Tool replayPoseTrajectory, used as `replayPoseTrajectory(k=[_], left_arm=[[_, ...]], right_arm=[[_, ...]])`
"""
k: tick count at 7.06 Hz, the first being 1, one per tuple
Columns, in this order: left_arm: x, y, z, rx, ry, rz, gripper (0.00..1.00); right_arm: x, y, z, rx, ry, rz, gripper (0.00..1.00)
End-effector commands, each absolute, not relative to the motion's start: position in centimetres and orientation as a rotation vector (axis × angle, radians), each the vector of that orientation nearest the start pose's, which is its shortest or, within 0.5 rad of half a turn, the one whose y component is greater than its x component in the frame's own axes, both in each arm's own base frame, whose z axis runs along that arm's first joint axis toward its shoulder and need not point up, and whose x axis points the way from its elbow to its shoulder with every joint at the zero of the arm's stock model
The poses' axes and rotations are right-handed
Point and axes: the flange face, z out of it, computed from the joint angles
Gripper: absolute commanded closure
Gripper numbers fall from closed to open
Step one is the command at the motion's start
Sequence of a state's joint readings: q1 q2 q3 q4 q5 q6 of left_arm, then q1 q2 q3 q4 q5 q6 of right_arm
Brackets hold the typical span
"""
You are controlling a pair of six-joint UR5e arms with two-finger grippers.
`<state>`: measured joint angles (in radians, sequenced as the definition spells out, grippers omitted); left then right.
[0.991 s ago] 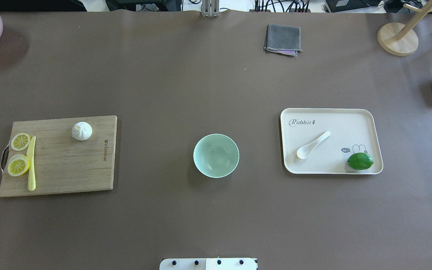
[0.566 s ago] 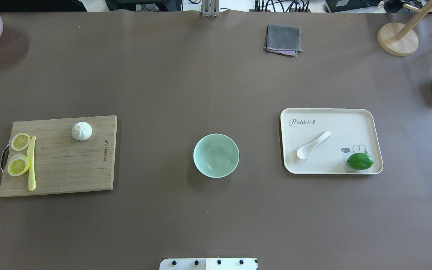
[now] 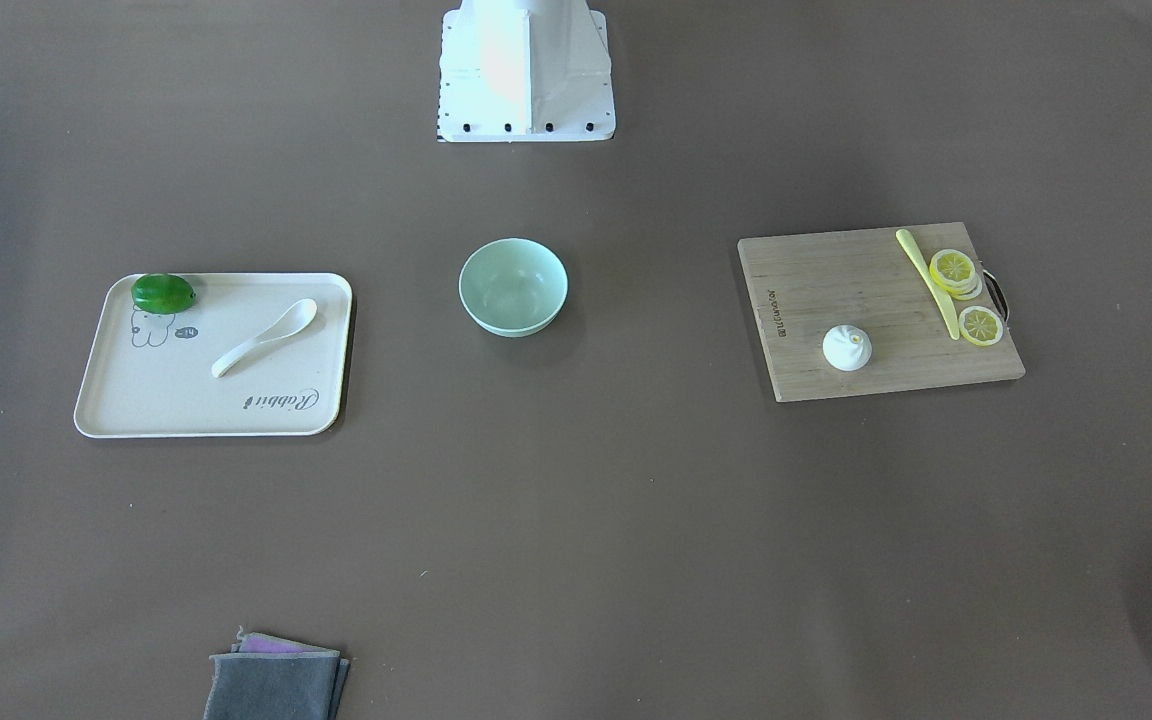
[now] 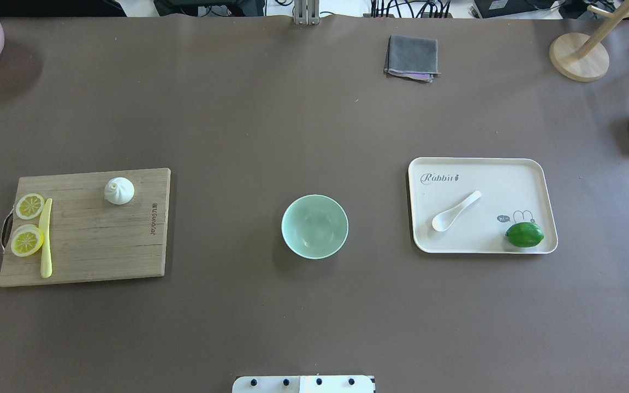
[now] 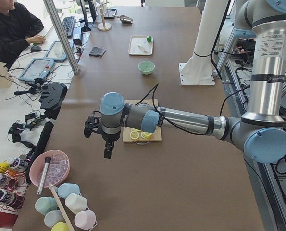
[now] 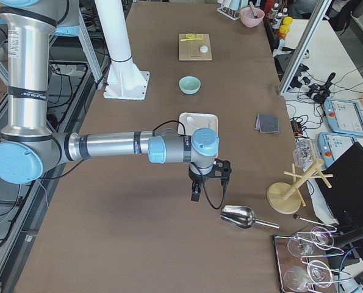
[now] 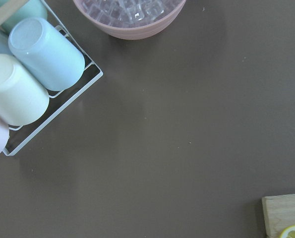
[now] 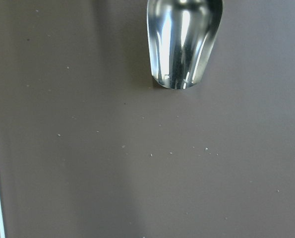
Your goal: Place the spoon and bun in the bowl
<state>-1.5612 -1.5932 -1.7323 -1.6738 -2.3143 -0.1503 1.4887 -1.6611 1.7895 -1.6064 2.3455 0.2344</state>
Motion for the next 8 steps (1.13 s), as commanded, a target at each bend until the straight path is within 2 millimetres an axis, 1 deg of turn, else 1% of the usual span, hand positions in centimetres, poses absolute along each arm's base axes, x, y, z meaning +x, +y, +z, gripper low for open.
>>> replayPoseTrajectory(k=[1, 2, 3, 4, 5, 6, 7, 8], left_arm=[[-3.2, -52.2, 49.9, 0.302, 0.869, 0.082, 0.02], [-0.8, -52.2, 48.6, 0.384, 0.887, 0.164, 0.02], [2.6, -52.8, 47.8, 0.369, 0.913, 0.150, 0.02], [5.3, -53.4, 46.4, 0.350, 0.938, 0.166, 0.02], [8.3, -54.1, 47.1, 0.301, 0.937, 0.188, 0.02], [9.0, -55.0, 47.2, 0.308, 0.947, 0.142, 0.02], [10.5, -54.9, 47.3, 0.354, 0.964, 0.177, 0.02], [12.9, -54.4, 46.6, 0.357, 0.980, 0.224, 0.02]], right_arm=[[0.7, -48.3, 54.0, 0.053, -0.810, 0.058, 0.00], [-1.2, -48.9, 52.4, 0.061, -0.821, 0.009, 0.00], [-4.6, -49.6, 49.7, 0.089, -0.835, -0.072, 0.00], [-9.0, -50.1, 48.3, 0.087, -0.841, -0.164, 0.00], [-11.0, -50.3, 46.7, 0.109, -0.859, -0.196, 0.00], [-14.0, -49.8, 45.5, 0.088, -0.894, -0.159, 0.00], [-18.1, -49.5, 43.7, 0.035, -0.931, -0.073, 0.00], [-21.4, -49.0, 42.0, -0.023, -0.941, 0.014, 0.00]])
